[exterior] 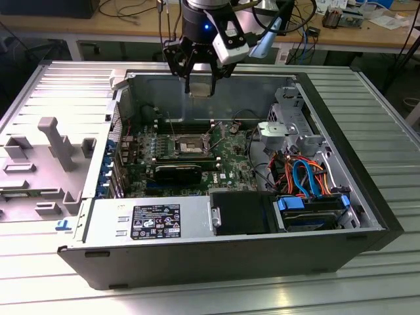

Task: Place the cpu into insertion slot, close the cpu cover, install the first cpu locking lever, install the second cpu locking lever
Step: 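Place the cpu into insertion slot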

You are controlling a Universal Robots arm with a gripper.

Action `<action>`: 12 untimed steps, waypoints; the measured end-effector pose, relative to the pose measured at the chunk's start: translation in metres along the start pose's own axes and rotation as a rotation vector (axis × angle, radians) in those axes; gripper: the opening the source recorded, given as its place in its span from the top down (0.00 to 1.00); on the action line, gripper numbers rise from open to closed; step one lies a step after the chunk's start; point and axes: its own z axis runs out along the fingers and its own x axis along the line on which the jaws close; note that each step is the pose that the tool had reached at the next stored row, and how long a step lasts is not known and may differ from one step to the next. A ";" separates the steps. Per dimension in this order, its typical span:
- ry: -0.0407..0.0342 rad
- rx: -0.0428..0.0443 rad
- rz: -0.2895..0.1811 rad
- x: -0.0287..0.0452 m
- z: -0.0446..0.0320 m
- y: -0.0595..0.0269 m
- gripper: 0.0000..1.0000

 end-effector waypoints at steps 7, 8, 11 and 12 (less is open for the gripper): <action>0.0001 0.0001 0.000 0.0006 0.0009 -0.0024 0.45; 0.0001 0.0001 0.000 0.0007 0.0010 -0.0029 0.45; 0.0001 0.0000 0.000 0.0011 0.0020 -0.0042 0.45; 0.0001 0.0002 0.000 0.0011 0.0023 -0.0044 0.45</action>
